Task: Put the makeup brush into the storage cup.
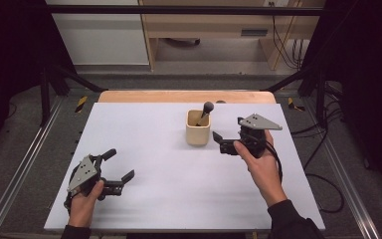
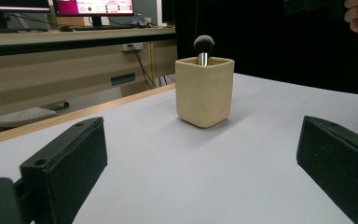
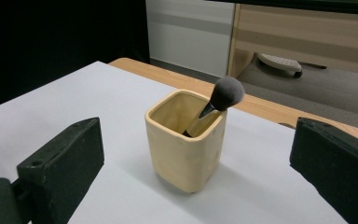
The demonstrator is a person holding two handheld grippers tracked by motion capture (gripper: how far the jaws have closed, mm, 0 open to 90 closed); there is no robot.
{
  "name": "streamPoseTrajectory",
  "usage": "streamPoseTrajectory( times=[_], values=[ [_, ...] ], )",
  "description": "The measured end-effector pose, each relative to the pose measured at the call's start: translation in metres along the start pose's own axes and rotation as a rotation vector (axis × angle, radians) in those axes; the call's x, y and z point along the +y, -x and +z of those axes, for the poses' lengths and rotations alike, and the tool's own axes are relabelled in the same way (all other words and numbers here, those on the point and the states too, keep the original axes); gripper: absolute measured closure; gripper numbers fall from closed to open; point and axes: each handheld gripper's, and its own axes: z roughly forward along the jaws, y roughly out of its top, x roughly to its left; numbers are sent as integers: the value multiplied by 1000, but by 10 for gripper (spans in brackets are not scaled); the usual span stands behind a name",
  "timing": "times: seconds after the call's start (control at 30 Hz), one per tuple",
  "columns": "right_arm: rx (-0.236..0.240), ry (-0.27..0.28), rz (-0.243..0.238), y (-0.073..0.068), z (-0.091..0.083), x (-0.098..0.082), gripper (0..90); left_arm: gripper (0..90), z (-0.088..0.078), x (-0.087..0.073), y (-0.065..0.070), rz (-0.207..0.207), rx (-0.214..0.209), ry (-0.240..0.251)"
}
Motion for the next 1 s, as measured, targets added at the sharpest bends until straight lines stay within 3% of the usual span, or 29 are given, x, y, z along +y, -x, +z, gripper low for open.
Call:
streamPoseTrajectory(
  times=[1.0],
  values=[
    [-57,-14,6,20,-35,-28,31,15,-1,0,1,4,-1,-5]
  ],
)
